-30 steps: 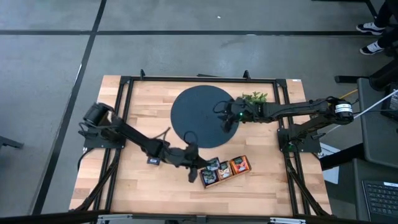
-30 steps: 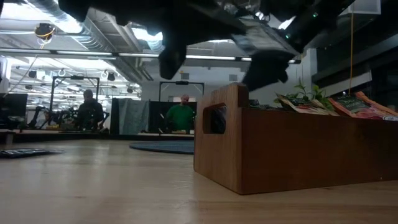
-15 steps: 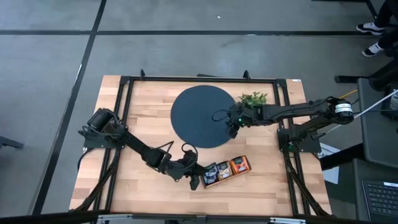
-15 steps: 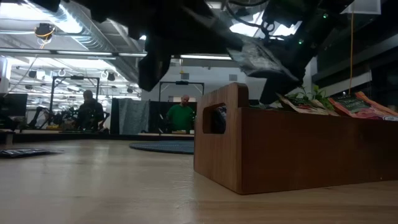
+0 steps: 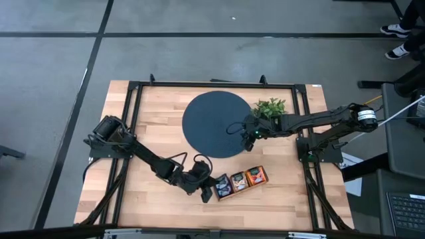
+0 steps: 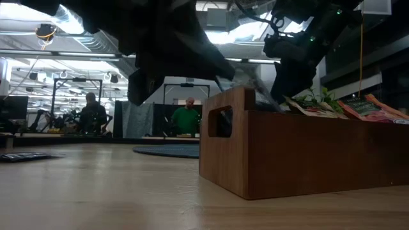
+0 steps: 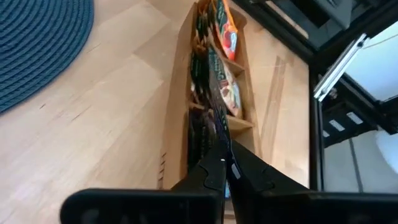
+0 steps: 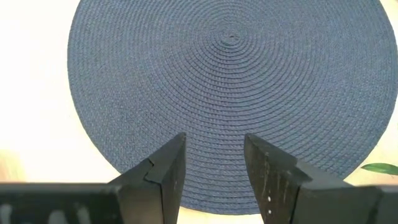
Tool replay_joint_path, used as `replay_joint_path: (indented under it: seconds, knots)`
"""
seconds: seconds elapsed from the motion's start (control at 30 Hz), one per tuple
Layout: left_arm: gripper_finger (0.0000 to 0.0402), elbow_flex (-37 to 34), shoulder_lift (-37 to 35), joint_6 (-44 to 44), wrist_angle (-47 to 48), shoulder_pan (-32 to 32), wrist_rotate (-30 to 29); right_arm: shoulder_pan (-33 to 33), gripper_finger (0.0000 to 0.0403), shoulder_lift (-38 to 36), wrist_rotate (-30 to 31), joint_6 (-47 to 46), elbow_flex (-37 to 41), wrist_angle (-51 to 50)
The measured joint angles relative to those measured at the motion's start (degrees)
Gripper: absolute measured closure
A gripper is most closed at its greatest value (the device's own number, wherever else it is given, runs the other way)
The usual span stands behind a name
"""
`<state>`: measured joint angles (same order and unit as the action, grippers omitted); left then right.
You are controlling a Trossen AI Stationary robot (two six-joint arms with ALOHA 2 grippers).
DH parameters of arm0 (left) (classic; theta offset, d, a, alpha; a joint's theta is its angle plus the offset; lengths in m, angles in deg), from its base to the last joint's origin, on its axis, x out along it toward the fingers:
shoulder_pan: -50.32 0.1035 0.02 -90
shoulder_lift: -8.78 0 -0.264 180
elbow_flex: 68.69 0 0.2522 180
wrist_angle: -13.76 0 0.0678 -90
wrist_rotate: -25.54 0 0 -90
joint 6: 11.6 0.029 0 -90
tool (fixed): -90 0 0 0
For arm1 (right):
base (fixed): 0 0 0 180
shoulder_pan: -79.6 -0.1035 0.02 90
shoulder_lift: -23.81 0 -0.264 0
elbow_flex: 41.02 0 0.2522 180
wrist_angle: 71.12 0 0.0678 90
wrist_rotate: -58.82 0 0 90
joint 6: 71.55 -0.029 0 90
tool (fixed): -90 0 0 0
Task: Pick & Place Tea
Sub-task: Put the purple tea bag into the left section of the wooden organizer
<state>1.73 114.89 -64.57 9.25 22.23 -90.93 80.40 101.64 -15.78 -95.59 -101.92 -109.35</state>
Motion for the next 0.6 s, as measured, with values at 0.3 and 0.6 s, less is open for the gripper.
replay_joint_path:
  seconds: [0.3, 0.6]
  knots:
    - [0.0363, -0.02, 0.00, 1.48, 2.03, 0.11, -3.25, 0.01, 0.0241, 0.00, 0.02, -0.15, 0.00, 0.59]
    - [0.0310, -0.02, 0.00, 2.76, 1.95, 0.11, -2.94, 0.02, 0.0241, 0.00, 0.03, -1.02, 0.00, 0.68]
